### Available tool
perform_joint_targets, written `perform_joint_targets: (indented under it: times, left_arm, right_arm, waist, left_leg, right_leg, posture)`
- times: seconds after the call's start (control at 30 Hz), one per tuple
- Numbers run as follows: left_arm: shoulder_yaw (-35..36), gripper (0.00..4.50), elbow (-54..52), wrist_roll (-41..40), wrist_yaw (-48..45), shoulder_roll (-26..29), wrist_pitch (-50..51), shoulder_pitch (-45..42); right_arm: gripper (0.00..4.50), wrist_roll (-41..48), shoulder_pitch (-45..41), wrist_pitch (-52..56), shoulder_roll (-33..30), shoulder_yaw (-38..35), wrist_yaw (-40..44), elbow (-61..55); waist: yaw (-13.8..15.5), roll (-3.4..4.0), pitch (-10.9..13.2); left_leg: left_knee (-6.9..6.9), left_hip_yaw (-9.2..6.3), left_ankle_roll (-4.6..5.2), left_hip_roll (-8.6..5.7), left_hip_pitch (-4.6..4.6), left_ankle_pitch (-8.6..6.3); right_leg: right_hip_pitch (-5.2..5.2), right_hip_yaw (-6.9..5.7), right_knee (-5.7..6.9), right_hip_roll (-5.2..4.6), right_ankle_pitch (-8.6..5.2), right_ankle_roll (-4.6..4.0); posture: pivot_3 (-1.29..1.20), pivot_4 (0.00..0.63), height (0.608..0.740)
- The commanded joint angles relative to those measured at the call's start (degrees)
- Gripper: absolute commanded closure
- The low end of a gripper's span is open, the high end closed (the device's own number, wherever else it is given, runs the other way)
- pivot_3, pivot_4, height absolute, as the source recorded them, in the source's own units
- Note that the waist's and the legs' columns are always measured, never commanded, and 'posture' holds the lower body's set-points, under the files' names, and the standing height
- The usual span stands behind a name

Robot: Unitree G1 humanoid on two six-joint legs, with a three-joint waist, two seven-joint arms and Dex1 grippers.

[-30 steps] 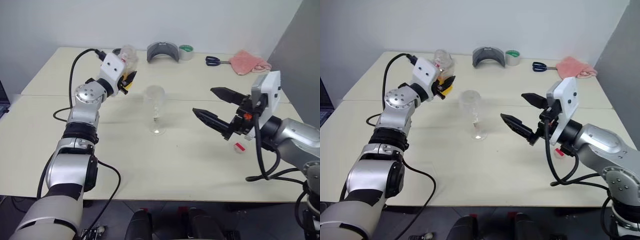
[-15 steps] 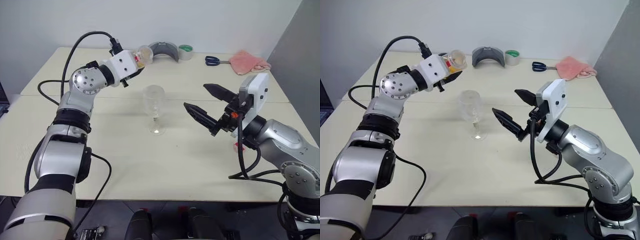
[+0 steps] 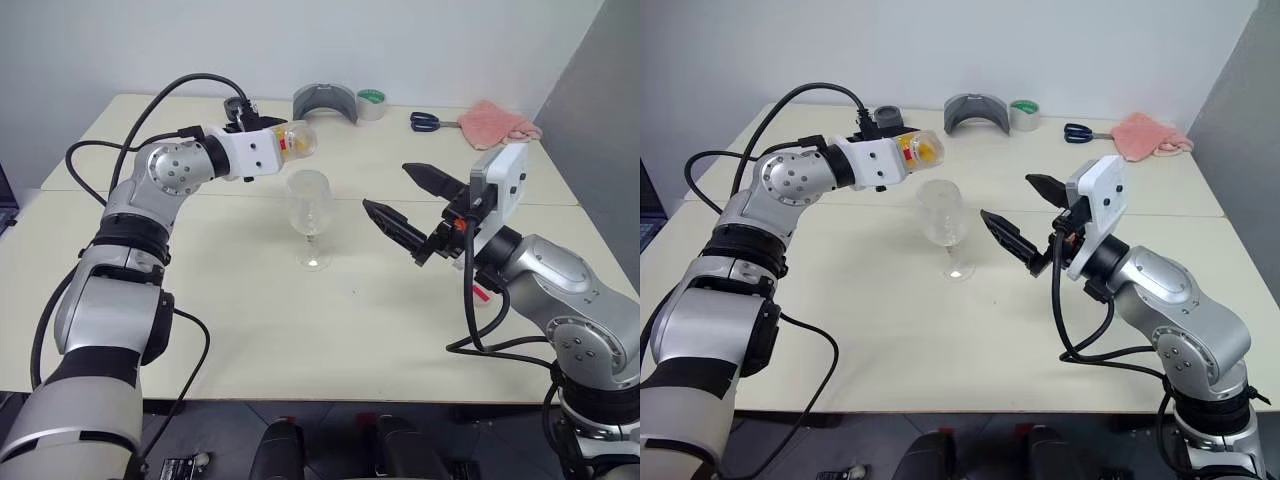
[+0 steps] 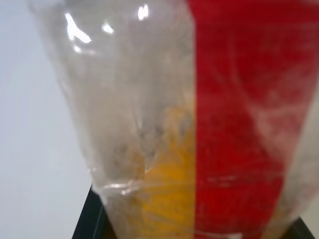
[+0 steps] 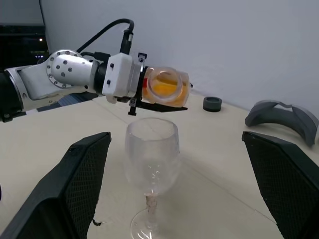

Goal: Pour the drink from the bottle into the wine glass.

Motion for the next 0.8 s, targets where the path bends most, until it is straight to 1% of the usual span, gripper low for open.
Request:
perform_joint_targets:
  times: [0.03,0.43,0.8]
  left_arm:
    - [-0.49,2.89,-0.33,1.58,2.35,1.99,-2.54,-3.12]
    - [-4.18,2.89,1.19,7.99,8.56,3.82,-6.18,-4.63]
    - [-6.47,2.89,2.93,11.49,13.09,4.08,-6.94,-6.99]
  right_arm:
    - [0.0,-0.49,-0.64,-0.94,0.35,-1.21,0.17,-1.06]
    - [0.0,-2.13,0.12,-1.08,2.61,-0.6,-0.09,-1.13]
    - [0.0,-3.05,-0.28,-0.83,3.84,-0.84,-0.3,-0.9]
  waist:
    - [0.0,0.0,0.0]
    - [0.01,0.0,0.0]
    - [-0.01,0.0,0.0]
  left_leg:
    - [0.0,0.0,0.0,0.0,0.0,0.0]
    - [0.01,0.01,0.0,0.0,0.0,0.0]
    - [0.02,0.02,0.0,-0.01,0.0,0.0]
  right_leg:
    - [0.0,0.0,0.0,0.0,0.0,0.0]
    - [-0.02,0.0,0.04,-0.01,0.0,0.0]
    - [-0.03,0.0,0.07,-0.02,0.0,0.0]
  posture:
    - [0.0,0.15,0.74]
    - [0.0,0.15,0.74]
    - [0.0,0.15,0.74]
